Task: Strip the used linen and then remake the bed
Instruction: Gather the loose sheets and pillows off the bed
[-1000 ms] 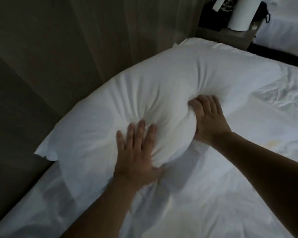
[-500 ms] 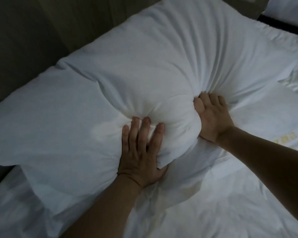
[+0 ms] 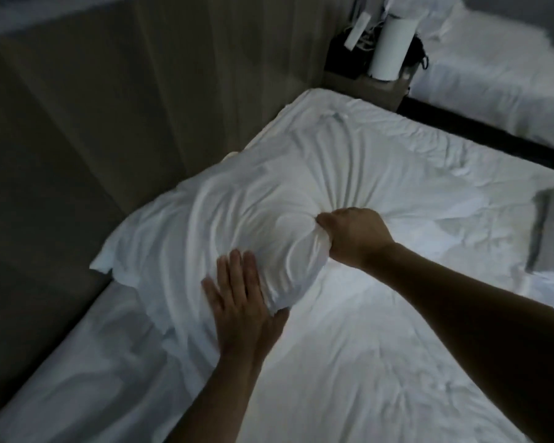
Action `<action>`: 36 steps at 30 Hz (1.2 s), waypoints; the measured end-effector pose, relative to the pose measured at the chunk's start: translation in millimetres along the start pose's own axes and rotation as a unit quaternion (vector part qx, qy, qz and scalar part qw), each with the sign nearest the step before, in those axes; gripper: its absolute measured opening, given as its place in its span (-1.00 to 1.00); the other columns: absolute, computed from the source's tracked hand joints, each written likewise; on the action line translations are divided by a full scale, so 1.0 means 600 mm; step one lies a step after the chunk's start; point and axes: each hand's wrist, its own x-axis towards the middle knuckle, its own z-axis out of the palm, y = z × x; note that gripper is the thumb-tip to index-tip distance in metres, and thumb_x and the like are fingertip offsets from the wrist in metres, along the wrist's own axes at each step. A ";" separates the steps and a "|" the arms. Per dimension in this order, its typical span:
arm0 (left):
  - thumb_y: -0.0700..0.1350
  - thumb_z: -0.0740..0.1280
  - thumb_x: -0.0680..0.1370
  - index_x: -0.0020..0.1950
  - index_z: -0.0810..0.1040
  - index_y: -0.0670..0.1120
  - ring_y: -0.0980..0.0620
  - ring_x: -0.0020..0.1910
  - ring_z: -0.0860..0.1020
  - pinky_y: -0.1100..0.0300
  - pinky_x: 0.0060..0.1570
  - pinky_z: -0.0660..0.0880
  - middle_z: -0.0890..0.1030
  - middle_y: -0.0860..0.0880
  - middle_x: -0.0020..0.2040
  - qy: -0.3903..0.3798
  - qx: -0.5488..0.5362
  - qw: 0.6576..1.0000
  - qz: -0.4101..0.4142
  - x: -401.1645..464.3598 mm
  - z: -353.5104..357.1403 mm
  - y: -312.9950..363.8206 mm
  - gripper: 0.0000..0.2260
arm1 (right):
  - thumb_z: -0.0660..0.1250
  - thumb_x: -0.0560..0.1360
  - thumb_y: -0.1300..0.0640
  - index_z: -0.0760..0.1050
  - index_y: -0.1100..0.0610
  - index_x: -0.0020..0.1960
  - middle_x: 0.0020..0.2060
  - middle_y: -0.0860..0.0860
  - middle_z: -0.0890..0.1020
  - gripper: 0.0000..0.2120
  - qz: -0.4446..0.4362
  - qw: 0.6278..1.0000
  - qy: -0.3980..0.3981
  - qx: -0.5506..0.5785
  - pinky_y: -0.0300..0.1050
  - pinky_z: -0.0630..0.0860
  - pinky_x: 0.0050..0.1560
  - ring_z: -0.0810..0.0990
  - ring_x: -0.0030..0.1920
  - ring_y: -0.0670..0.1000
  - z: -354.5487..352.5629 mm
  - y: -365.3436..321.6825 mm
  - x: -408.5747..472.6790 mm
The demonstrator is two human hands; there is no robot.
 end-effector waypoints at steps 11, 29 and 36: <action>-0.24 0.51 0.26 0.26 0.57 -0.20 -0.15 0.22 0.58 -0.03 0.27 0.46 0.62 -0.11 0.21 -0.027 -0.100 0.983 0.149 -0.323 -0.311 0.138 -0.44 | 0.32 0.41 0.00 0.52 -0.08 0.08 -0.17 -0.04 0.65 -0.76 0.132 0.983 -0.089 0.089 -0.17 0.31 -0.27 0.64 -0.13 0.08 -0.269 -0.057 -0.519; -0.01 0.29 0.49 0.06 0.64 -0.07 -0.17 -0.02 0.62 0.11 -0.14 0.50 0.67 -0.12 0.00 -0.173 -0.176 0.932 0.265 -0.658 -0.341 0.763 -0.76 | 0.30 0.45 -0.13 0.52 0.03 -0.10 -0.19 -0.02 0.63 -0.77 0.281 0.951 -0.109 0.064 -0.13 0.38 -0.26 0.60 -0.13 0.10 -0.412 0.305 -1.210; -0.10 0.42 0.43 0.22 0.61 -0.17 -0.24 0.05 0.62 -0.02 0.00 0.57 0.66 -0.21 0.08 -0.072 -0.144 0.929 0.333 -0.736 -0.352 1.066 -0.63 | 0.29 0.45 -0.10 0.38 0.10 -0.22 -0.30 -0.01 0.58 -0.73 0.293 0.956 -0.026 0.020 -0.13 0.35 -0.34 0.57 -0.20 0.13 -0.476 0.539 -1.417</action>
